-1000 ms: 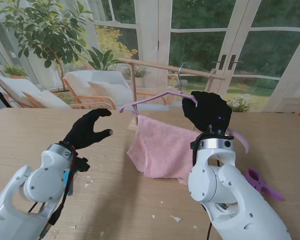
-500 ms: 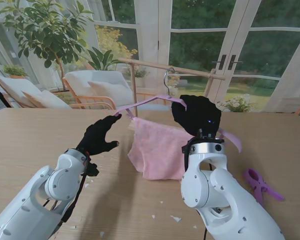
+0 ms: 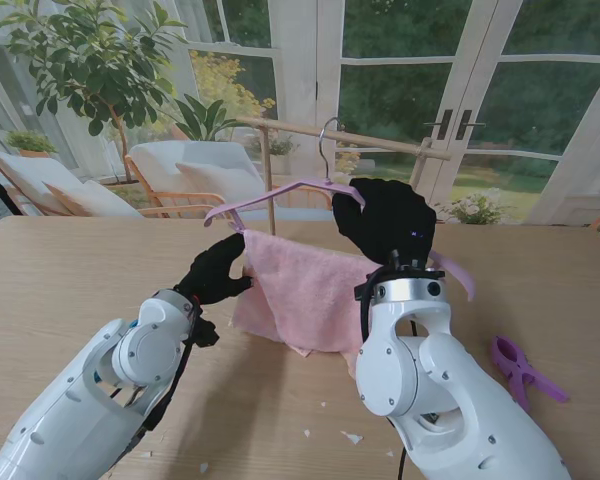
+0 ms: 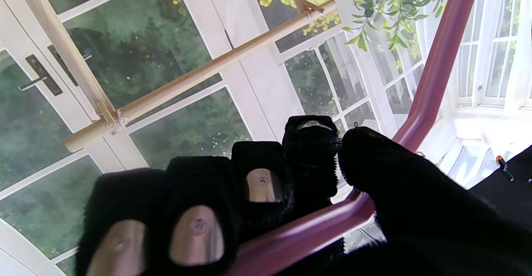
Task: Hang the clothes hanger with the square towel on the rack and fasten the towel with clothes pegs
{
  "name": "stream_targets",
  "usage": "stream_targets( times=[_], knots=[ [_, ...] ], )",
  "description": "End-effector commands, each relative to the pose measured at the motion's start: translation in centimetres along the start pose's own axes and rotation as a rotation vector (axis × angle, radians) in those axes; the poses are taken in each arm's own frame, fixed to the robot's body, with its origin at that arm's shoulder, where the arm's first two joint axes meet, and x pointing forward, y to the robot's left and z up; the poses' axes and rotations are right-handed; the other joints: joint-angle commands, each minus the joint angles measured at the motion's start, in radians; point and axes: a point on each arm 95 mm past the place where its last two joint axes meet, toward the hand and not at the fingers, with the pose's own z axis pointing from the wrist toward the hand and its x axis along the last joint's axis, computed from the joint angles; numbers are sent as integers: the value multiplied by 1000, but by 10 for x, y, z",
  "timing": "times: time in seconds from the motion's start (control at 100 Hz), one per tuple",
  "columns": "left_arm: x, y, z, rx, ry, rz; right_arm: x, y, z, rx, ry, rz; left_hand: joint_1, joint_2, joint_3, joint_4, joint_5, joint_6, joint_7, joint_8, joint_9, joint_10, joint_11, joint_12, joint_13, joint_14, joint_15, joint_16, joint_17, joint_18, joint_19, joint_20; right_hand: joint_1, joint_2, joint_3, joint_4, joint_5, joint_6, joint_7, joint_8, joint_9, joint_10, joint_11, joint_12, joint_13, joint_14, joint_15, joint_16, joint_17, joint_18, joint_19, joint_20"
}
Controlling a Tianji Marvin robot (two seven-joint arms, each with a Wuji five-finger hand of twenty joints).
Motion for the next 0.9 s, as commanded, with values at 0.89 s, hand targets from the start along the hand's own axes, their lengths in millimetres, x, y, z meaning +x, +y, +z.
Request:
stream_targets(
  times=[0.89],
  knots=[
    [12,16,16,-39,-37,-178,15,28,10,-18,-30,85,145,88,-124,67,175,101,75,19,46,-28,251,-68,32,-16,-12,70,-2,-25,-2,60,-33,67,5,37,39,-11,14,31,37,11,49,25,59,4,113,-22,125,-152,205,18]
  ],
)
